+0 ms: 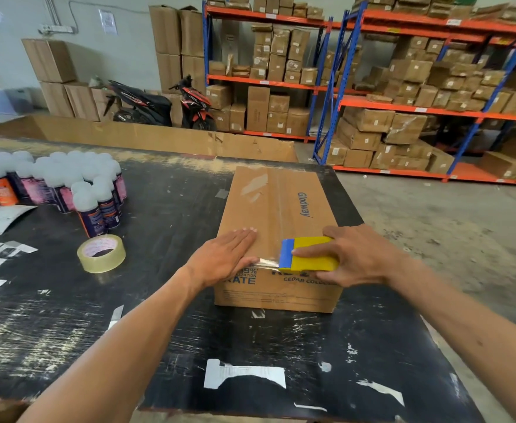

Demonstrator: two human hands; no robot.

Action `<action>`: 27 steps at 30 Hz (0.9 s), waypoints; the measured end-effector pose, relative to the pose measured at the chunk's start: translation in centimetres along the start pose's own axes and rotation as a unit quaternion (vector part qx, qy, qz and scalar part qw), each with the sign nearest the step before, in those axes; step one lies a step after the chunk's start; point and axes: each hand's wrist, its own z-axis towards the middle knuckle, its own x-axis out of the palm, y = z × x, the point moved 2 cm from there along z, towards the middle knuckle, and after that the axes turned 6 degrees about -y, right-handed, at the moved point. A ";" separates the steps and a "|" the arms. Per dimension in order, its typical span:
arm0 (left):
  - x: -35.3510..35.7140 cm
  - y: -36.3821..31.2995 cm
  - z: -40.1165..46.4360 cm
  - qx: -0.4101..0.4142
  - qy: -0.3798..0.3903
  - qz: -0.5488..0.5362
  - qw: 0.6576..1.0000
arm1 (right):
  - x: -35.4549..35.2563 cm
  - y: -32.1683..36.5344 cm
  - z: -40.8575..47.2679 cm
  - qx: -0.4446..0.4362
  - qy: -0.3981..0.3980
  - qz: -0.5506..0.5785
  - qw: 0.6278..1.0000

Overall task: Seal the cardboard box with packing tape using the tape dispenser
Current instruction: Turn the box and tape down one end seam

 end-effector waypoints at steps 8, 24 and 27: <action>0.2 -0.3 0.1 0.023 -0.017 0.033 0.999 | 1.1 -2.3 -2.0 -0.023 -0.014 -0.039 0.999; 0.8 -3.8 5.5 0.076 0.149 -0.004 0.986 | 1.5 -2.5 -1.9 -0.003 -0.022 -0.042 0.999; 0.7 -3.6 5.6 0.070 0.164 -0.013 0.984 | 1.5 -2.9 -2.7 -0.009 -0.057 -0.031 0.998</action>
